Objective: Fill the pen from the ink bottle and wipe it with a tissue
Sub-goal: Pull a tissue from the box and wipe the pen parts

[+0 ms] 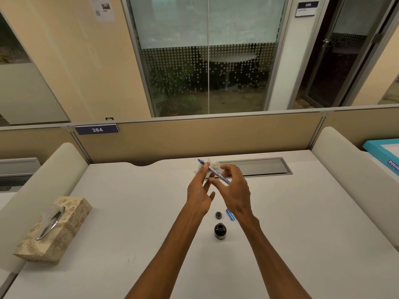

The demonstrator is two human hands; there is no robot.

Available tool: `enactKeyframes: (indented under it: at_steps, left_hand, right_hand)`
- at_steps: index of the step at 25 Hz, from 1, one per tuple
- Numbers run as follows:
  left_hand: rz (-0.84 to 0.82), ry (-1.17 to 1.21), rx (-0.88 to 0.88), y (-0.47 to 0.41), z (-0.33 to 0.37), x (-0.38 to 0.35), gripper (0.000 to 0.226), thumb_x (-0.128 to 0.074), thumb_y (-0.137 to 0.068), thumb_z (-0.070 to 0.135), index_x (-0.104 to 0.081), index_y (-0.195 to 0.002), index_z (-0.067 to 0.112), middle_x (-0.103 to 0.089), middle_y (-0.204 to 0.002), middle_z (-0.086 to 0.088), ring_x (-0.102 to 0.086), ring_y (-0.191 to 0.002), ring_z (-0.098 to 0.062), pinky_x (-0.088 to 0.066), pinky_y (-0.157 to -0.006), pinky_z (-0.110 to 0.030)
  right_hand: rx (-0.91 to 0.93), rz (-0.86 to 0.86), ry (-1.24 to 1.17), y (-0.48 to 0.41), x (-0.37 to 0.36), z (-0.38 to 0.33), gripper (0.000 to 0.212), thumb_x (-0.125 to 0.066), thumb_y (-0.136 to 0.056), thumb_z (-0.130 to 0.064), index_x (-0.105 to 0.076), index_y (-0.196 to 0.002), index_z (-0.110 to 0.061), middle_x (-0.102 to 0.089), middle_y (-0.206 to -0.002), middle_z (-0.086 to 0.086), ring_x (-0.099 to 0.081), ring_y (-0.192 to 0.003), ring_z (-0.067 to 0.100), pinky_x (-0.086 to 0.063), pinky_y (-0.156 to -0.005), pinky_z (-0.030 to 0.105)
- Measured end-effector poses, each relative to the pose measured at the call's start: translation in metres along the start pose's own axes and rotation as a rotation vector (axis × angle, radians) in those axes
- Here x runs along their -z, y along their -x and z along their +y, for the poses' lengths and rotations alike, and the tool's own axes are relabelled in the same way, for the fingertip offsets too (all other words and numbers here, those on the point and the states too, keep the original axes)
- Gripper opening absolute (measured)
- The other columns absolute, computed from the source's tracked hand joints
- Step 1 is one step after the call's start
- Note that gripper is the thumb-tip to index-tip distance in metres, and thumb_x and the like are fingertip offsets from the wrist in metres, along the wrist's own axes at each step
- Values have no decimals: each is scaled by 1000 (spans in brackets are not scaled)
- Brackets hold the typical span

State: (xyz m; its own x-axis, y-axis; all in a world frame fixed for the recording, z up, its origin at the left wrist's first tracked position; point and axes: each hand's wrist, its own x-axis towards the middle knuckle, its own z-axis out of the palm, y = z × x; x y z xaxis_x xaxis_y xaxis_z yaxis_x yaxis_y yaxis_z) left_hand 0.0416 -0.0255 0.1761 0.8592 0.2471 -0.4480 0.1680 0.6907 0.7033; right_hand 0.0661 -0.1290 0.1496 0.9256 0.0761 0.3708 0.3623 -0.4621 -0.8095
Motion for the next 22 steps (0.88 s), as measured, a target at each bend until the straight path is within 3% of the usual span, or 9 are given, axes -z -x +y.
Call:
enactKeyframes:
  at_steps: [3, 9, 12, 15, 22]
  left_hand:
    - [6, 2, 14, -1, -4, 0, 30, -75, -85, 39, -73, -110, 23, -73, -113, 5, -62, -115, -14, -36, -106, -50]
    - [3, -12, 15, 0, -3, 0, 23, -74, -86, 37, -72, -105, 25, -74, -107, 8, -63, -114, -11, -37, -103, -47]
    - [54, -14, 15, -1, -4, 1, 33, -76, -84, 37, -72, -113, 21, -74, -108, 5, -63, -114, -14, -38, -104, -47]
    - [85, -28, 10, -1, -7, 0, 35, -76, -85, 37, -71, -115, 19, -74, -103, 4, -63, -111, -15, -39, -104, -48]
    - [114, -112, -64, -3, -6, -1, 29, -74, -88, 34, -75, -110, 15, -76, -110, -2, -65, -112, -14, -37, -105, -47]
  right_hand:
    - [136, 106, 84, -1, -2, 3, 21, -75, -85, -29, -65, -100, -19, -67, -93, -6, -64, -78, 13, -58, -66, 38]
    - [75, 54, 53, 3, -7, 8, 15, -58, -98, -29, -68, -98, -17, -70, -90, -2, -65, -75, 15, -58, -66, 41]
    - [81, 42, 64, 3, -6, 5, 24, -68, -90, -35, -64, -108, -20, -67, -98, -5, -66, -83, 14, -57, -70, 35]
    - [162, 102, 169, 1, -7, 4, 23, -78, -83, -32, -66, -99, -22, -69, -93, -7, -67, -78, 14, -56, -70, 41]
    - [193, 180, 245, 3, -7, 5, 17, -73, -87, -32, -73, -97, -19, -70, -84, -3, -65, -70, 17, -49, -71, 36]
